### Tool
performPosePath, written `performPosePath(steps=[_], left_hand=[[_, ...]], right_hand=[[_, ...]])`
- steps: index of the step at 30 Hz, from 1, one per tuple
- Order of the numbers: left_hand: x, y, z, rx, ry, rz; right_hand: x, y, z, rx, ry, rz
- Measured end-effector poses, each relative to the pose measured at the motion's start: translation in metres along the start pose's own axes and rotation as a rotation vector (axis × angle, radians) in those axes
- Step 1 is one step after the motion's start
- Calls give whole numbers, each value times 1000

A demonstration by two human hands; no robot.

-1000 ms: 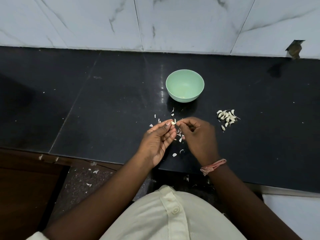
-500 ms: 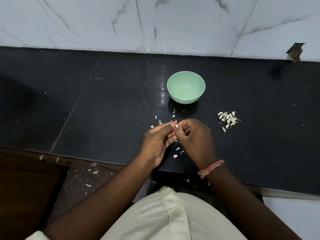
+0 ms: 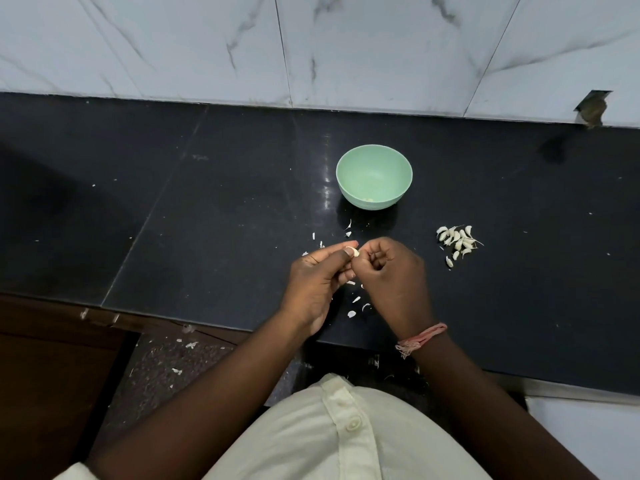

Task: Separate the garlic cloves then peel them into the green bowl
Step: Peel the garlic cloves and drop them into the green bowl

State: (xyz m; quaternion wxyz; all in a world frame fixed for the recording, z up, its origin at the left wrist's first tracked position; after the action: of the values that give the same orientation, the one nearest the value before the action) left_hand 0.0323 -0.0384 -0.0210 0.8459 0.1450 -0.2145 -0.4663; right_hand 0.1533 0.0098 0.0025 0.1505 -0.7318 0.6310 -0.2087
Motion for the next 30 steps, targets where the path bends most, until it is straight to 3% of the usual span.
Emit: performPosePath(steps=[6, 13, 19, 24, 30], left_hand=[[-2, 1, 0, 7, 3, -20], [0, -2, 5, -19, 23, -28], [2, -3, 4, 90, -6, 8], [5, -3, 4, 140, -49, 7], [7, -6, 2, 135, -54, 19]], right_hand=[[2, 3, -3, -266, 194, -96], [-4, -5, 1, -327, 237, -76], [-9, -6, 11, -225, 195, -92], [-6, -6, 9, -66, 104, 11], [-8, -6, 10, -148, 97, -56]])
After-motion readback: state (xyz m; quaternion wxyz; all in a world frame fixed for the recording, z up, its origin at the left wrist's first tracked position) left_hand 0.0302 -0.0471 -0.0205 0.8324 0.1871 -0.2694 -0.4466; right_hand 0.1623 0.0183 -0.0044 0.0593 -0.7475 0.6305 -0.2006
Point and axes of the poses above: each hand's wrist, its own x-axis away from the middle knuckle, its own y-axis out of the palm, z = x × y, the point moved 3 cm from there along -x, towards the middle knuckle, and after that the axes turned 13 degrees about y, right-handed, at the moved point
